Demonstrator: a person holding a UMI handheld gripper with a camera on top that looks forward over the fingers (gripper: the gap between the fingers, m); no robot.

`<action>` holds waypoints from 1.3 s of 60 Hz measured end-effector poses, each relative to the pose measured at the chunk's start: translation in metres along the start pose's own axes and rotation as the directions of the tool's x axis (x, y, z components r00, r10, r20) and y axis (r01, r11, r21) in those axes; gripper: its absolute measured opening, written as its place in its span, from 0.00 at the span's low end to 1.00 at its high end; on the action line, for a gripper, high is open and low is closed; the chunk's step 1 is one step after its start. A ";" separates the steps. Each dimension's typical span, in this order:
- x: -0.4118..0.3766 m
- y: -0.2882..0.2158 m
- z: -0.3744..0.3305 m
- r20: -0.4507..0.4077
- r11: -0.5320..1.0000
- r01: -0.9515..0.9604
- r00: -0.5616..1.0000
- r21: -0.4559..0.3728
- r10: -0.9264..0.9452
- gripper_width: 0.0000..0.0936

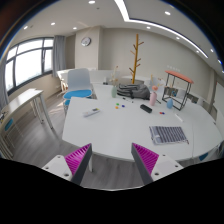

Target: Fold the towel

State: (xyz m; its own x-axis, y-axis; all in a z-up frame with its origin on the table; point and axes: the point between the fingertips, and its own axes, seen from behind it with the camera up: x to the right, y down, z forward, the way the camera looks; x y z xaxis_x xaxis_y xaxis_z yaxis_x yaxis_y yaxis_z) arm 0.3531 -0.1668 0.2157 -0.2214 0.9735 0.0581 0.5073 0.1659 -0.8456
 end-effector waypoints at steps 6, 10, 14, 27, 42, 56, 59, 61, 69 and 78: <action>0.036 0.006 0.001 -0.048 1.000 -0.013 0.999 0.001 0.013 0.91; 0.064 0.014 0.004 -0.069 0.999 -0.036 0.997 -0.004 0.035 0.91; 0.078 0.018 0.003 -0.094 0.999 -0.052 0.994 -0.010 0.051 0.91; 0.153 0.034 0.011 -0.196 0.997 -0.075 0.978 -0.017 0.070 0.91; 0.209 0.043 0.063 -0.238 0.995 -0.093 0.968 -0.035 0.083 0.91; 0.249 0.041 0.161 -0.213 0.996 -0.076 0.975 -0.037 0.066 0.91; 0.257 0.044 0.187 -0.205 0.996 -0.078 0.977 -0.044 0.068 0.91; 0.263 0.046 0.204 -0.197 0.995 -0.083 0.978 -0.047 0.073 0.91; 0.283 0.052 0.266 -0.164 0.995 -0.084 0.984 -0.060 0.073 0.91; 0.297 0.066 0.320 -0.137 0.991 -0.079 0.989 -0.106 0.064 0.90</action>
State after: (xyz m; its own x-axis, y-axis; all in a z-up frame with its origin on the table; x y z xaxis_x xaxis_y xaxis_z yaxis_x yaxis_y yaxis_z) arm 0.0545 0.0826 0.0069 -0.0724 0.9945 0.0755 0.6084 0.1041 -0.7868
